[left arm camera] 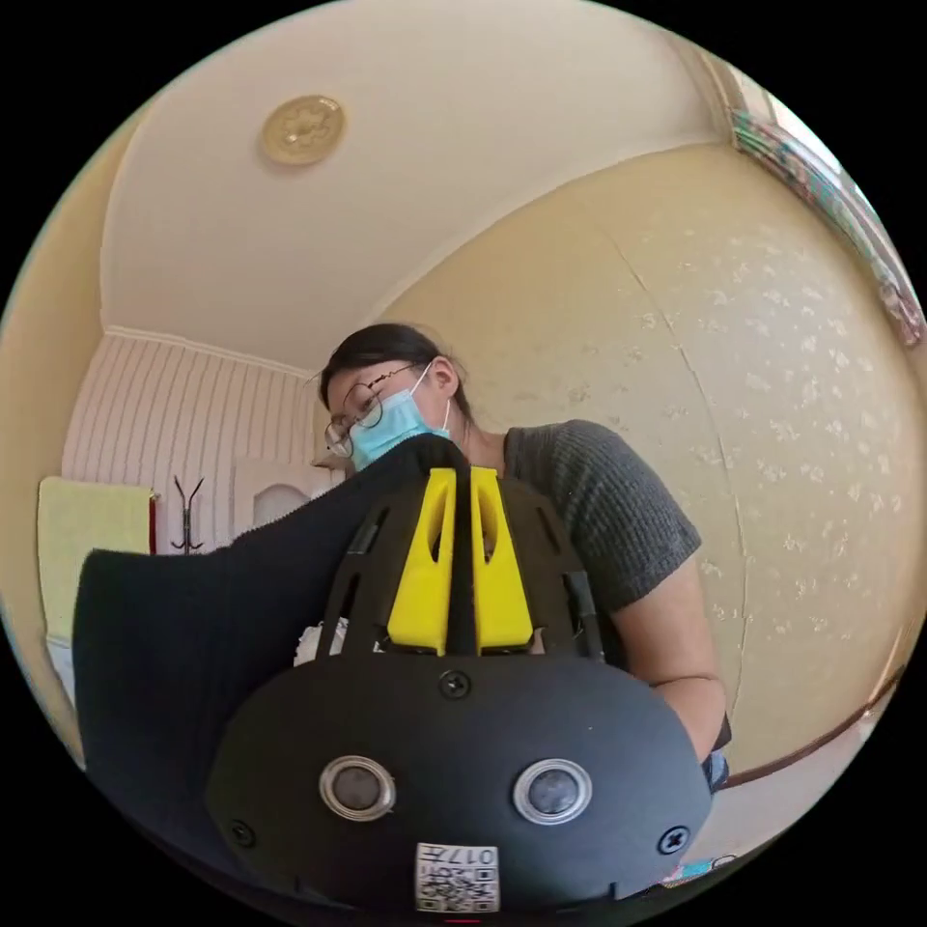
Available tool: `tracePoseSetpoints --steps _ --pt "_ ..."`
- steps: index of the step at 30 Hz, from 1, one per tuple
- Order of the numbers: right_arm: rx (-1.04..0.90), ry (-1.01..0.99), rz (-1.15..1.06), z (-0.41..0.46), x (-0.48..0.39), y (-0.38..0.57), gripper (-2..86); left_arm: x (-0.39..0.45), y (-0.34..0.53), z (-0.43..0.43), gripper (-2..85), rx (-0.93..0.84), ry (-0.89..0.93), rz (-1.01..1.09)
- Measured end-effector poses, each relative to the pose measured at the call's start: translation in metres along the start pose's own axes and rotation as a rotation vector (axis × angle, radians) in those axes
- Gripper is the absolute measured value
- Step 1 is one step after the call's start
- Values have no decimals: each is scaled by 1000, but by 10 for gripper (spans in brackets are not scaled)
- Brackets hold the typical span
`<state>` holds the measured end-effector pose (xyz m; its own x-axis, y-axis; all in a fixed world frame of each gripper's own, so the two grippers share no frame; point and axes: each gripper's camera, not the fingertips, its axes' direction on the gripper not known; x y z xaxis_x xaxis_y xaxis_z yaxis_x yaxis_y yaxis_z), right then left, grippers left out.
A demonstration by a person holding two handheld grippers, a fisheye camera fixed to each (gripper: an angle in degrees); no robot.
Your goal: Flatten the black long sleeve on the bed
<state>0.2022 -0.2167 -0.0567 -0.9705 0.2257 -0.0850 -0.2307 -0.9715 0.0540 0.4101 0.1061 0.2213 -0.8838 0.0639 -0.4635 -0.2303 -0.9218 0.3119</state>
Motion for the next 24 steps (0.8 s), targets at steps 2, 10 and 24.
tracePoseSetpoints --steps 2,10,24 --pt "6 63 -7 15 11 -25 139 30 -8 -7 7 136 80 40" --pt "-201 -190 -89 212 68 -81 192 106 -48 -10 5 279 143 91" --pt "-97 -592 105 328 167 -85 188 152 -111 22 7 376 348 159"
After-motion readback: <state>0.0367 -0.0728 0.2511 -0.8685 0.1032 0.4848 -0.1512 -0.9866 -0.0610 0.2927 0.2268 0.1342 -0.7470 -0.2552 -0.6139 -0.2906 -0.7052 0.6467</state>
